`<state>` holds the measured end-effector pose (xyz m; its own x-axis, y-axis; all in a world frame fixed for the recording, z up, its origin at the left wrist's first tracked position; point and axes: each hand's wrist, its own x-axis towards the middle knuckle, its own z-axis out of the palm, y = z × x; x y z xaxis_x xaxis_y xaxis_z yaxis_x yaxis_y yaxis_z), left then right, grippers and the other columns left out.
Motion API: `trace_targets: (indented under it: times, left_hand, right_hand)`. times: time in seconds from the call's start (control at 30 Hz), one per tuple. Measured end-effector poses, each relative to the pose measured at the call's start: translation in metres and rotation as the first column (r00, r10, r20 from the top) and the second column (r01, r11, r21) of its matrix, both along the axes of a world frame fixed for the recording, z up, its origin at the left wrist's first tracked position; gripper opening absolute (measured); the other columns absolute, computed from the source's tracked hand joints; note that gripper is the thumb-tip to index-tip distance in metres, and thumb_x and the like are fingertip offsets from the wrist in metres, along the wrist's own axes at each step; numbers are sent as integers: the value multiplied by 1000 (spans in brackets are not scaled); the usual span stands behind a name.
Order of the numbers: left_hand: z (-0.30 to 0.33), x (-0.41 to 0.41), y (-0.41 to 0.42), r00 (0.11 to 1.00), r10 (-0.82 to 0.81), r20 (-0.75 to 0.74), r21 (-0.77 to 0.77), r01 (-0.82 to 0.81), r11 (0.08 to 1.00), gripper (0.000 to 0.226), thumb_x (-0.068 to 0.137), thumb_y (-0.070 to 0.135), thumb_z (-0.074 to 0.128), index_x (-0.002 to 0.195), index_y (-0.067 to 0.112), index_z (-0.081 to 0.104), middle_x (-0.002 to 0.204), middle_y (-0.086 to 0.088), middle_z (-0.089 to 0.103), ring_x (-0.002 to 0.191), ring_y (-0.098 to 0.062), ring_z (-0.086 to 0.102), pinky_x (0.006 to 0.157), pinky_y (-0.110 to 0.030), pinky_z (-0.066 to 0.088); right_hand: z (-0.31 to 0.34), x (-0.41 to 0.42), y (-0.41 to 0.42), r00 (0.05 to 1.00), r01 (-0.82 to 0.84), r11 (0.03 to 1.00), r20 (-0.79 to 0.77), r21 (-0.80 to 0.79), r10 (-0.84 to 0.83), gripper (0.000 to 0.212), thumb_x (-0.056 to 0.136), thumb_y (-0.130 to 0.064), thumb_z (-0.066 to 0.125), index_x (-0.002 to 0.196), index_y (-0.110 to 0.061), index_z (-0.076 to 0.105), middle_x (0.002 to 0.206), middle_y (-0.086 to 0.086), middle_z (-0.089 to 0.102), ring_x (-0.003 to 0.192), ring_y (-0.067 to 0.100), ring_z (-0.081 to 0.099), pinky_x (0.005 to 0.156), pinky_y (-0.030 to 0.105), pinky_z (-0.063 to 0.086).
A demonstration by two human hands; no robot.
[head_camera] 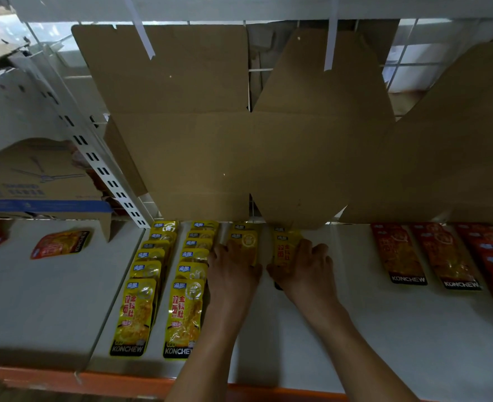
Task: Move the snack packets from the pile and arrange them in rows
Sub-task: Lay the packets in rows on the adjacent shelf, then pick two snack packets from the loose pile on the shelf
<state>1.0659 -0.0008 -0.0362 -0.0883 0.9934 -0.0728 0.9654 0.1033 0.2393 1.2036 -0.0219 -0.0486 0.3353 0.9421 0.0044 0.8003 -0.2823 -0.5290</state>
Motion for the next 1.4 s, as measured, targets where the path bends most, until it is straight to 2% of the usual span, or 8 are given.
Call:
trace_targets:
  times: [0.17, 0.43, 0.67, 1.1, 1.2, 1.27, 1.33, 1.4]
  left_hand:
    - [0, -3, 1, 1000, -11, 19, 5, 10, 1000, 60, 89, 53, 57, 130, 11, 46, 128, -11, 51, 118, -30, 49, 95, -33, 37]
    - [-3, -5, 2, 999, -31, 42, 7, 30, 1000, 61, 88, 51, 59, 133, 12, 45, 130, -10, 50, 122, -30, 48, 97, -34, 38]
    - [-8, -6, 4, 997, -65, -39, -10, 65, 998, 59, 88, 56, 50, 129, 14, 48, 126, -8, 53, 117, -29, 48, 92, -34, 37]
    - [2, -8, 2, 997, -75, 1, -29, 75, 997, 60, 90, 52, 55, 132, 10, 47, 128, -12, 52, 119, -31, 49, 98, -35, 36]
    - [5, -7, -2, 996, -88, -30, -33, 87, 996, 63, 88, 57, 37, 130, 12, 50, 126, -10, 53, 117, -31, 49, 94, -36, 38]
    - [9, -8, -6, 995, -99, -34, -15, 98, 995, 63, 86, 55, 30, 127, 13, 53, 124, -9, 55, 115, -31, 50, 90, -36, 40]
    - [12, -9, -9, 994, -111, -22, 38, 111, 993, 48, 91, 45, 46, 124, 12, 56, 123, -11, 57, 115, -32, 51, 89, -37, 41]
    - [18, -10, -14, 991, -124, -49, 74, 128, 989, 46, 94, 45, 50, 124, 11, 56, 125, -11, 58, 117, -33, 51, 90, -38, 42]
  right_hand:
    - [0, -2, 2, 999, 13, 1000, -39, 10, -13, 79, 64, -51, 80, 121, -6, 48, 104, 12, 44, 92, 34, 50, 73, 34, 33]
    - [-2, -7, 1, 998, 32, 999, -62, 39, -30, 78, 63, -50, 82, 118, -6, 49, 97, 6, 37, 81, 27, 43, 71, 33, 33]
    - [1, -7, -2, 996, 38, 998, -82, 53, -33, 73, 63, -46, 83, 114, -6, 50, 92, 3, 32, 77, 21, 32, 70, 32, 29]
    - [8, -9, -8, 999, 30, 999, 23, 12, -31, 80, 64, -58, 80, 118, -5, 55, 101, 16, 51, 89, 37, 54, 68, 35, 35]
    - [13, -7, -13, 994, 2, 999, 105, 40, -6, 75, 70, -61, 70, 119, -5, 60, 101, 17, 56, 87, 38, 57, 68, 37, 44]
    - [18, -5, -17, 992, -27, 999, 121, 36, 22, 75, 72, -60, 62, 123, -6, 61, 106, 18, 59, 90, 40, 59, 72, 40, 48]
    - [24, -3, -21, 988, -72, 997, 139, -7, 72, 78, 74, -60, 56, 132, -8, 57, 118, 18, 60, 101, 41, 59, 82, 43, 49]
    - [30, 0, -25, 977, -123, 991, 166, -59, 131, 80, 78, -61, 54, 139, -11, 50, 132, 18, 54, 118, 41, 53, 97, 47, 44]
